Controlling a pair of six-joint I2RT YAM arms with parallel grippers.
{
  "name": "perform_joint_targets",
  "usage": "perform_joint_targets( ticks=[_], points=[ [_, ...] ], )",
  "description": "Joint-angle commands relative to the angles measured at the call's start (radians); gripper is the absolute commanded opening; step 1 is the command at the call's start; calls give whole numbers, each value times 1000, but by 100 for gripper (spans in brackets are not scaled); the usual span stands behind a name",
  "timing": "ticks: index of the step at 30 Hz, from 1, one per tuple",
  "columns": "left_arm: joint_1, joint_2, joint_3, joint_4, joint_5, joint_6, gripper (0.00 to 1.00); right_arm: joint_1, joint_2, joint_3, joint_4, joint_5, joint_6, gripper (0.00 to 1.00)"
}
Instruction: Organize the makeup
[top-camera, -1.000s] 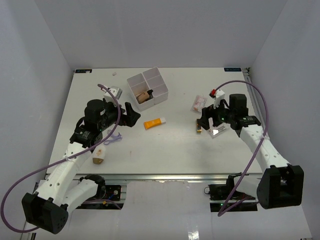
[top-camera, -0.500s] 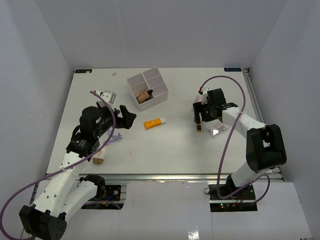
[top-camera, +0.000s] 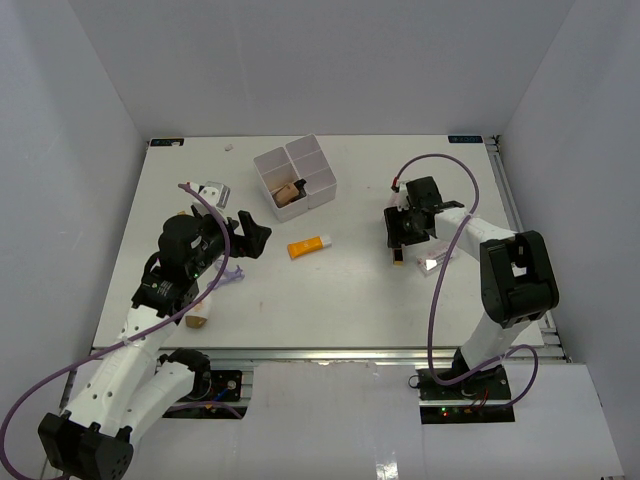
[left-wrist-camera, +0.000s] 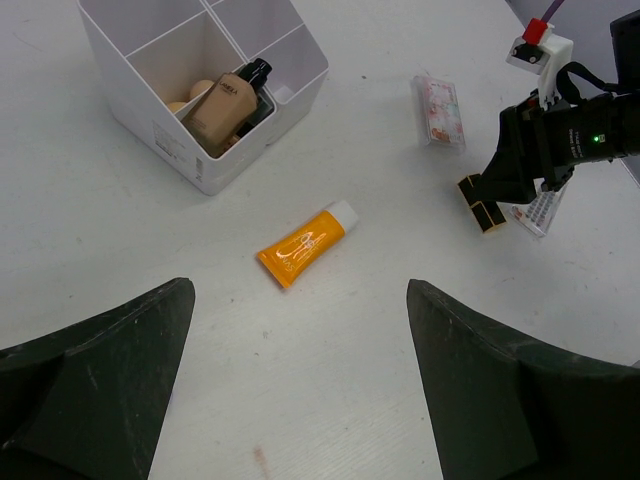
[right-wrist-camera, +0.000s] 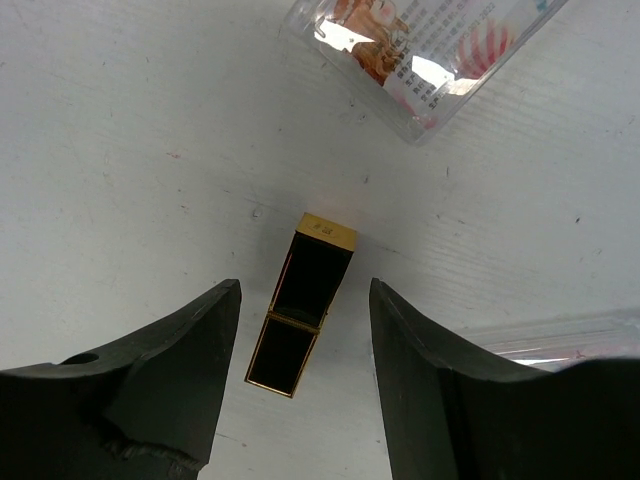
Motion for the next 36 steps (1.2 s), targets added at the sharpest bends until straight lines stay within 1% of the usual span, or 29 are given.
perform_joint_targets(
  ticks=[1,3,6,11,18,20,27,30,34,36],
  points=[
    [6,-9,-6,14,-14,-5,98,14,12,35,-7,8,9,61],
    [6,-10,-6,14,-17,-5,98,20,12,28,-7,14,9,59],
    [6,-9,-6,13,-18,-5,98,27,8,18,-7,27,6,52],
    [6,-11,-6,13,-18,-7,98,32,5,4,-7,41,4,49],
    [6,-11,-7,13,-21,-7,98,40,14,-10,-7,47,3,48],
    [6,-9,-7,13,-23,-7,98,40,18,-15,-7,78,3,47],
    [6,-7,-7,11,-24,-7,98,42,27,-20,-7,95,-3,47],
    [6,-7,-7,11,-25,-7,98,44,28,-19,-7,95,-5,43],
    [6,-9,-7,11,-26,-7,98,45,23,-20,-7,92,-10,34],
    [6,-11,-8,10,-28,-7,98,45,13,-20,-7,88,-13,28]
  ],
)
